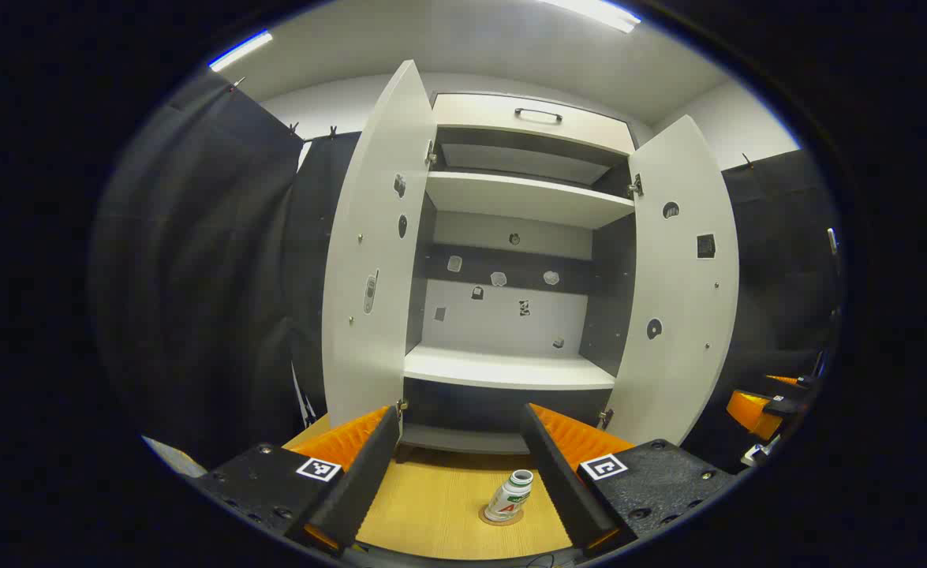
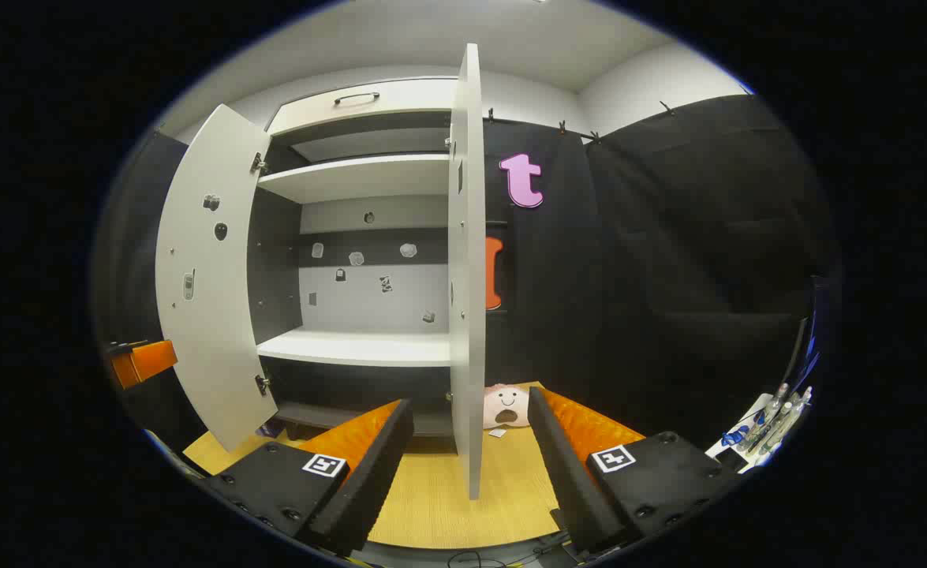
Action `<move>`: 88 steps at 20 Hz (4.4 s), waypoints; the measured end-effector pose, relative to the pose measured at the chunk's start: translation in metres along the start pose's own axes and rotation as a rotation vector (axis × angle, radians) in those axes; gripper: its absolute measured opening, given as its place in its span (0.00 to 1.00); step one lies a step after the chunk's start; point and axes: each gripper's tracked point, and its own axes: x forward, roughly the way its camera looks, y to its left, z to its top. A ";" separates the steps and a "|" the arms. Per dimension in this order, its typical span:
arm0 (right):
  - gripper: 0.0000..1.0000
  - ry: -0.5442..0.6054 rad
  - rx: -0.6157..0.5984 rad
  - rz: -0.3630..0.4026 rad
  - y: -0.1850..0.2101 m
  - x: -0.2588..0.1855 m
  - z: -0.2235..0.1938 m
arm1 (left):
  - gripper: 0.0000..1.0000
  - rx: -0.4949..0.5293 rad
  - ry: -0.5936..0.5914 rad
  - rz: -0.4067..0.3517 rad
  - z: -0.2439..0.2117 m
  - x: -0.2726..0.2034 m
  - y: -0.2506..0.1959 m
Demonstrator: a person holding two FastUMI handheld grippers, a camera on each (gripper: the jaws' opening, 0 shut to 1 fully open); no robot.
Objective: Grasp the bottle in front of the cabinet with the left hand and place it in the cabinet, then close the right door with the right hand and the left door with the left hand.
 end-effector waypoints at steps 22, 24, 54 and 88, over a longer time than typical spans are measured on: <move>0.97 0.008 0.019 0.022 -0.004 -0.005 -0.010 | 0.94 -0.049 0.073 -0.040 -0.035 0.003 -0.018; 0.97 0.010 0.008 0.019 -0.006 -0.004 -0.010 | 0.95 -0.062 0.087 -0.056 -0.045 0.009 -0.026; 0.97 0.077 -0.064 -0.082 -0.073 0.034 -0.024 | 0.95 0.096 0.301 -0.131 -0.329 0.155 -0.103; 0.97 0.075 -0.053 0.024 -0.088 0.079 -0.019 | 0.74 0.048 0.197 -0.115 -0.046 0.285 -0.105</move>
